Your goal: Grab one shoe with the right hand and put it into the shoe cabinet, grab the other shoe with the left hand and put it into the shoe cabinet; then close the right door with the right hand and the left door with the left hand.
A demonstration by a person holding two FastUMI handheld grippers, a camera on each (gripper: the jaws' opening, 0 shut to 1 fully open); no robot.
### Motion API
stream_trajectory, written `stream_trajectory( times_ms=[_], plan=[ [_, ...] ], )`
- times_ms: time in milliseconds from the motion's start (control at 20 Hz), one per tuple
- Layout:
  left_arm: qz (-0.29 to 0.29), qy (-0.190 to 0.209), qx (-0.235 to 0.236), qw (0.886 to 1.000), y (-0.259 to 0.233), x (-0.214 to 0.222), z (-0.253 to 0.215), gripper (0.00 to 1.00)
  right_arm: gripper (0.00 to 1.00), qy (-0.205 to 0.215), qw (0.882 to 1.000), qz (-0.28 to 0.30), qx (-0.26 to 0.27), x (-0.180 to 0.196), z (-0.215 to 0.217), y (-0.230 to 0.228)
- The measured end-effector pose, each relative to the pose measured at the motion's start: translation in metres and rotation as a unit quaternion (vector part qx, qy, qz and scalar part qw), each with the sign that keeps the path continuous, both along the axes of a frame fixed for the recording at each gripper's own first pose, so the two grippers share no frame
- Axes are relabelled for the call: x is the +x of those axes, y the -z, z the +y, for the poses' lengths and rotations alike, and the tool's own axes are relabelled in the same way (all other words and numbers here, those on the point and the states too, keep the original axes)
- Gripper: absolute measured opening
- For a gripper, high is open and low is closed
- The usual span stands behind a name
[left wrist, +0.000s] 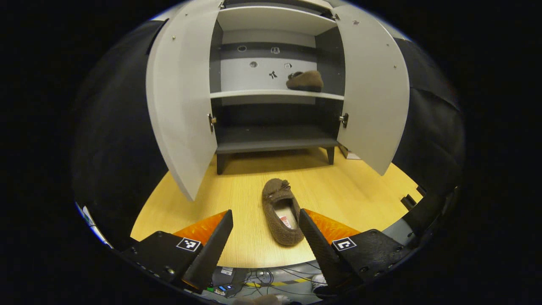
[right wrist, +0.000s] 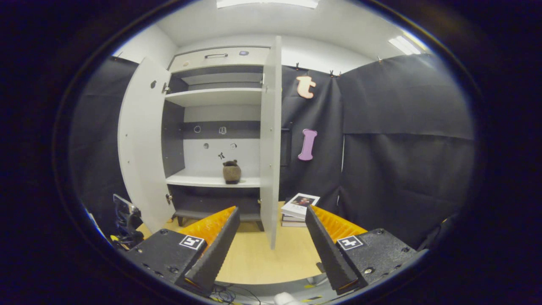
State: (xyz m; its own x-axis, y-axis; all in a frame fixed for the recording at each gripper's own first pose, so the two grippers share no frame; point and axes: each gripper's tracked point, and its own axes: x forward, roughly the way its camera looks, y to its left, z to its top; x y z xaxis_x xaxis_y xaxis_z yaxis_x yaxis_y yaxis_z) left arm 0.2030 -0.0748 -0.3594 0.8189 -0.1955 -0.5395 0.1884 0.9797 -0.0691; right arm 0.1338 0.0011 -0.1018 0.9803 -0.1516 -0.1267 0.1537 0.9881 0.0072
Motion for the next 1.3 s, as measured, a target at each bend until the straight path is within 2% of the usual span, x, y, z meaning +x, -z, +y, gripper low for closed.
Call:
stream_trajectory(
  times_ms=[200,450,600,650,750,900,950,1000,1100,1150,1200,1250,1300],
  plan=[
    [0.055,-0.013,-0.013,0.998,0.049,0.03,-0.003,0.97,0.99,0.012,1.0,0.014,-0.012,0.004,-0.013,0.003],
    [0.095,-0.014,0.009,0.995,0.102,0.066,-0.012,0.97,0.99,0.027,0.999,0.028,-0.015,0.017,-0.027,0.009],
    [0.098,-0.016,0.021,0.995,0.119,0.071,-0.023,0.97,0.99,0.03,0.999,0.032,-0.014,0.027,-0.032,0.012],
    [0.096,-0.015,0.021,0.995,0.123,0.076,-0.026,1.0,0.99,0.029,0.999,0.033,-0.009,0.029,-0.032,0.015],
    [0.099,-0.015,0.021,0.995,0.129,0.092,-0.024,0.96,0.99,0.033,0.999,0.038,-0.007,0.034,-0.035,0.02],
    [0.091,-0.021,0.017,0.995,0.133,0.115,-0.021,0.95,0.99,0.036,0.998,0.045,-0.011,0.039,-0.036,0.025],
    [0.088,-0.018,0.014,0.996,0.133,0.12,-0.024,1.0,0.99,0.036,0.998,0.047,-0.013,0.039,-0.036,0.027],
    [0.086,-0.007,0.003,0.996,0.132,0.122,-0.031,0.94,0.99,0.037,0.998,0.051,-0.016,0.04,-0.037,0.027],
    [0.082,-0.002,0.007,0.997,0.13,0.123,-0.04,0.48,0.99,0.036,0.998,0.052,-0.017,0.042,-0.035,0.028],
    [0.08,-0.005,0.02,0.997,0.131,0.126,-0.04,0.31,1.0,0.036,0.998,0.05,-0.017,0.043,-0.034,0.027],
    [0.079,-0.014,0.035,0.996,0.133,0.129,-0.034,0.27,0.99,0.036,0.998,0.049,-0.019,0.043,-0.034,0.025],
    [0.079,-0.016,0.04,0.996,0.131,0.128,-0.032,0.09,0.99,0.035,0.998,0.046,-0.02,0.042,-0.033,0.025],
    [0.081,-0.017,0.043,0.996,0.129,0.126,-0.029,0.08,0.99,0.035,0.998,0.045,-0.02,0.041,-0.032,0.023]
  ],
)
